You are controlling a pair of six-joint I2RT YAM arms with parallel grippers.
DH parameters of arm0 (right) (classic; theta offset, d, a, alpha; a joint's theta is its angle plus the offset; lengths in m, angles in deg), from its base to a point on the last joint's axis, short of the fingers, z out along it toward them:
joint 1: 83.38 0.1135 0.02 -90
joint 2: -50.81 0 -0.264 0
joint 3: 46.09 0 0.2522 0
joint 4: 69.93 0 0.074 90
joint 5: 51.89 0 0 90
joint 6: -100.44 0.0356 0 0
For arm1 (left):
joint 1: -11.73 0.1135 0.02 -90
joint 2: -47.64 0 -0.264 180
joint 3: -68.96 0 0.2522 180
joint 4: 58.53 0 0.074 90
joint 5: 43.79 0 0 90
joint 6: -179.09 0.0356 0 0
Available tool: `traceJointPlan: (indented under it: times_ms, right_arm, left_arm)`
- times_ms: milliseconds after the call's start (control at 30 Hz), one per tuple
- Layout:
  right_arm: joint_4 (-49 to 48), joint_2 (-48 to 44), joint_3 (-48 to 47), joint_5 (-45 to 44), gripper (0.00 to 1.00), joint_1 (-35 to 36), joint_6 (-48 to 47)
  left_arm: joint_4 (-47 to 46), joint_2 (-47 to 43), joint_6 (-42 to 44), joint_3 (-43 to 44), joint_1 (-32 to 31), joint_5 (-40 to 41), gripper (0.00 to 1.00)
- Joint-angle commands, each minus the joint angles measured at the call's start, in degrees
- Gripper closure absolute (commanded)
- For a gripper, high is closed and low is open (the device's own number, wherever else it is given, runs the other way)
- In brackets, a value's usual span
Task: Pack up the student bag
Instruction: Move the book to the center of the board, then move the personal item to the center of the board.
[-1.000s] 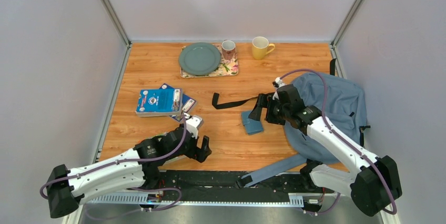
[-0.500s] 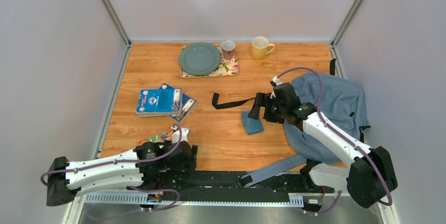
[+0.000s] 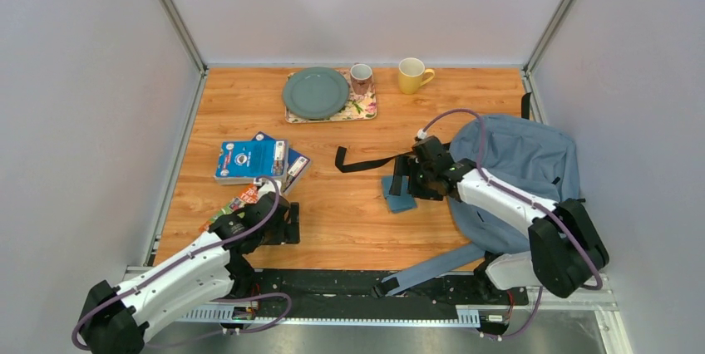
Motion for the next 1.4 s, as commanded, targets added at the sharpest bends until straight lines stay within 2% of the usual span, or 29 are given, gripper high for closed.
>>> traceJointPlan:
  times_ms: [0,67,133,167,267,400,567,733,800,1000,1100,1200,1333,1367]
  right_arm:
    - [-0.90,4.88,-1.57,-8.42,0.06,3.69,-0.13]
    - [-2.30,7.08,-2.53,-7.99,0.05,4.04,-0.22]
    - [-1.08,10.25,-5.59,-11.14,0.04,5.44,0.22]
    - [0.75,11.30,-6.65,-15.07,0.04,6.15,0.56]
    - [1.39,15.78,-9.03,-17.65,0.03,8.34,2.15]
    - [-0.63,20.52,-10.44,-20.03,0.06,9.14,3.56]
    - [-2.13,25.72,-13.51,-19.77,0.28,9.14,3.12]
    - [-1.96,25.29,-18.69,-20.47,0.55,8.71,1.01]
    - [-1.87,24.33,-20.28,-20.38,0.61,7.13,0.31]
    - [-4.24,21.42,-24.85,-16.61,0.61,-1.21,-0.31]
    - [-4.06,21.95,-28.72,-8.45,0.60,-7.19,-0.22]
    - [-5.99,21.77,-30.22,-5.89,0.60,-11.15,0.04]
    - [-8.81,25.01,-33.02,-1.93,0.61,-16.77,2.41]
    - [-9.25,27.46,-33.90,-0.88,0.64,-18.44,3.02]
  left_arm:
    - [-4.17,0.01,5.24,-0.96,1.30,-0.65,0.01]
    - [-5.48,-0.34,6.20,-1.05,2.00,-1.87,0.01]
    - [-6.36,-0.17,7.08,-0.96,4.36,-2.75,0.01]
    - [-7.06,-0.17,7.52,-1.13,5.42,-5.72,0.01]
    - [-10.49,-0.26,8.14,-2.71,9.73,-11.17,0.01]
    - [-12.78,-0.34,8.84,-3.25,10.80,-14.53,0.01]
    - [-12.17,-2.98,8.75,-4.29,10.80,-15.41,0.01]
    - [-13.14,-5.44,8.84,-4.91,10.80,-17.26,0.01]
    - [-13.14,-5.53,9.10,-4.74,10.80,-17.96,0.01]
    - [-13.75,-6.05,8.67,-5.26,10.71,-19.19,0.01]
    - [-13.93,-6.67,8.84,-5.27,10.80,-20.24,0.01]
    - [-13.93,-7.11,8.67,-5.44,10.80,-20.78,0.01]
    - [-14.10,-7.11,8.49,-5.79,10.80,-21.30,0.01]
    - [-14.10,-7.20,8.40,-5.88,10.80,-21.48,0.01]
